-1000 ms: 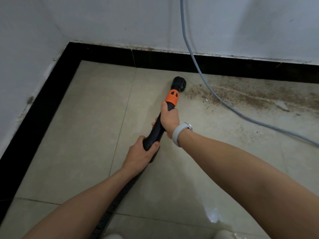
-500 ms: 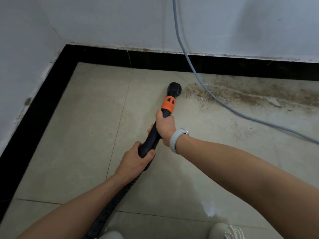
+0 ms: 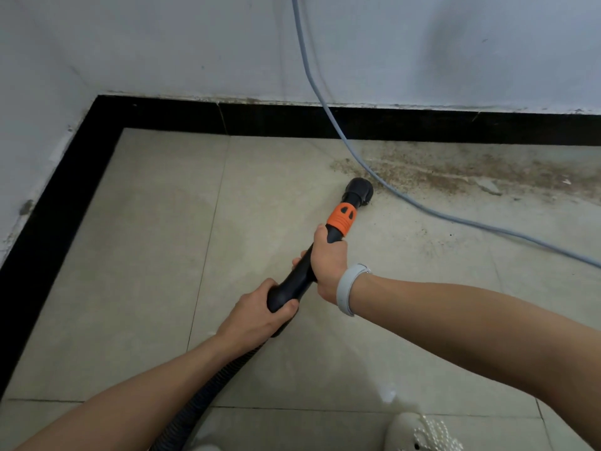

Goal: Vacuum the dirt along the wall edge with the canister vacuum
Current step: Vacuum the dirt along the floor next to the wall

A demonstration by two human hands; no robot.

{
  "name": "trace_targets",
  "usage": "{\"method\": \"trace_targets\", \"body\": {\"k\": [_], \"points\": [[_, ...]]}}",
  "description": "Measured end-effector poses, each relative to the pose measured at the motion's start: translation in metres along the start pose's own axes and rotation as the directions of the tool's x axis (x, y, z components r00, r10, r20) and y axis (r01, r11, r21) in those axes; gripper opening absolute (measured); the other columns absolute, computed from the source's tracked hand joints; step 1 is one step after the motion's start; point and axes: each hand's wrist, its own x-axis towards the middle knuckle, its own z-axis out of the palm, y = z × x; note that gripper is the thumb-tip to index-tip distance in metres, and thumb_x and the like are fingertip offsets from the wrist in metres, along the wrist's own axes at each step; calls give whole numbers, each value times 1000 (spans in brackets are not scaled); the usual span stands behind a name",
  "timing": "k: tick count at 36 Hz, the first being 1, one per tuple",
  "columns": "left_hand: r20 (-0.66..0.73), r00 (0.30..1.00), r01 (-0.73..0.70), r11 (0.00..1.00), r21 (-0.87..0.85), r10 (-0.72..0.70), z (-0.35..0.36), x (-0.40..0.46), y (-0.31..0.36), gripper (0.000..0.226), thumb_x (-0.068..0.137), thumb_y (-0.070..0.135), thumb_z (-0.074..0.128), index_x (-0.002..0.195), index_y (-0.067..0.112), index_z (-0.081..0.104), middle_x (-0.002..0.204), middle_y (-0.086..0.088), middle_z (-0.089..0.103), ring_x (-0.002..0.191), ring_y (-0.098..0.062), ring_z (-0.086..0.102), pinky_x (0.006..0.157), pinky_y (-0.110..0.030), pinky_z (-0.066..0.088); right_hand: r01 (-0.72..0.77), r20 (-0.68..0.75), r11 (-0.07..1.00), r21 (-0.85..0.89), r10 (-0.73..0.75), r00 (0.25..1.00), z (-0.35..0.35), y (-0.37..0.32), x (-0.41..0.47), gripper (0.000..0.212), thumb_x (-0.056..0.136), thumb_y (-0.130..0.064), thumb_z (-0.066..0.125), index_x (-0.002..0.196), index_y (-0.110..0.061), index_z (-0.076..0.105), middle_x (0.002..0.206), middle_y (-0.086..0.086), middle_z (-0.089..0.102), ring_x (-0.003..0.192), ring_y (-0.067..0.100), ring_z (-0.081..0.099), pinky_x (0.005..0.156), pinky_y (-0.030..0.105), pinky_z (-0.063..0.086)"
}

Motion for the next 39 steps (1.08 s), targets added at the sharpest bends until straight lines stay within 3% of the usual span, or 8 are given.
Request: {"method": "trace_targets", "body": {"k": [4,11,16,23,31,39], "points": [[-40,999,23,999,-27,-24,-2,4,-1,25,86,47,62,89,25,50,78,0,64,69,-17,63,60,-29,49,11,53,999,-43,-8,999,10,-5,3,37,99,-42,47,116,-11,36,71,8,55,49,21,61,59,37,58],[-165,984,57,994,-90,-71,-11,22,-2,22,88,45,62,87,27,50,79,4,62,70,-9,59,55,-25,41,27,185,991,-134,-1,983,41,-34,14,36,99,-36,47,119,-9,34,76,12,55,51,24,59,45,30,54],[-192,976,78,991,-104,-97,-21,43,8,30,87,49,59,96,21,52,83,7,60,73,-6,58,56,-23,39,32,218,986,-163,5,976,57,-56,25,38,99,-35,47,122,-7,35,77,14,55,55,27,60,54,36,54],[-156,985,63,996,-69,-73,-24,59,27,30,83,53,60,90,26,49,81,6,60,69,-6,58,52,-23,38,42,150,991,-130,-22,988,49,-68,35,41,100,-40,44,124,-8,37,77,14,56,54,27,61,53,36,56],[-83,996,21,1000,-5,-21,-12,57,33,29,83,56,59,84,31,46,78,7,62,65,-6,60,49,-20,38,3,77,997,-73,2,997,24,-61,38,39,99,-43,44,121,-11,37,88,13,56,56,26,62,62,40,59],[-64,998,8,1000,-8,-9,-4,43,29,28,83,54,60,85,29,46,76,5,62,64,-8,61,51,-20,41,-3,51,998,-56,5,999,12,-50,28,36,99,-43,44,113,-10,37,76,11,55,54,25,60,62,40,58]]}}
